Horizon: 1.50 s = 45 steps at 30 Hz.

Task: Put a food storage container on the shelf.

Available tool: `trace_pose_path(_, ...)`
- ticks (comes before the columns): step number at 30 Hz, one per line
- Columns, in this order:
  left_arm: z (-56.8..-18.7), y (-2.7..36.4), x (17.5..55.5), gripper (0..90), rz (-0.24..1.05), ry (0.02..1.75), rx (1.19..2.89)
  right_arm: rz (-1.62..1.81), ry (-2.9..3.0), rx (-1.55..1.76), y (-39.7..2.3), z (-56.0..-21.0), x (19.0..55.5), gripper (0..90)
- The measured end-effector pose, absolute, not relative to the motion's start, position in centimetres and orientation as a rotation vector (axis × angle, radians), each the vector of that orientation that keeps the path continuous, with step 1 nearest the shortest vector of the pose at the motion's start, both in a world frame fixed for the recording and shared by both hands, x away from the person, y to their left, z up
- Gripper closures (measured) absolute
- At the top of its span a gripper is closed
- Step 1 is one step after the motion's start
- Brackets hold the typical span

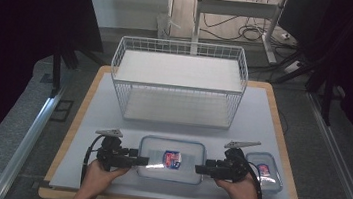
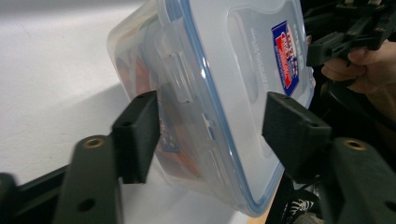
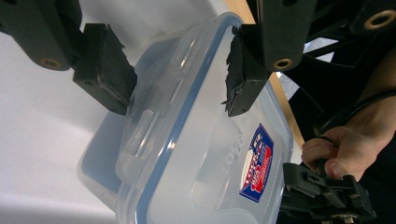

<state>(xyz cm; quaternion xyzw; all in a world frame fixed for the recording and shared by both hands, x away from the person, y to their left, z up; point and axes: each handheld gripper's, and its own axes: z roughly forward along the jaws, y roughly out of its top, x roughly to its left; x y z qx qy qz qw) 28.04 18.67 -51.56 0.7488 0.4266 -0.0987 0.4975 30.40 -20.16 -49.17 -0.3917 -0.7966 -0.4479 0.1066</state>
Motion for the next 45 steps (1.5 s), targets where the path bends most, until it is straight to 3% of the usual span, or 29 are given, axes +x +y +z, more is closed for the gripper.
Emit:
trace_pose_path(9, -51.6, 19.8, 28.0, 50.2, -0.297, 1.046, 1.756, -1.327, -2.323, -1.159, -20.2, -49.2, 30.6, 45.0)
trace_pose_path(20, -50.7, 19.3, 27.6, 52.1, -0.225, 1.087, 1.742, -1.376, -2.253, -1.225, -20.4, -49.0, 30.6, 51.1)
trace_pose_path(45, -45.7, 19.1, 28.6, 52.3, -0.078, 1.039, 1.736, -1.546, -2.299, -1.197, -20.2, -44.9, 32.0, 50.2)
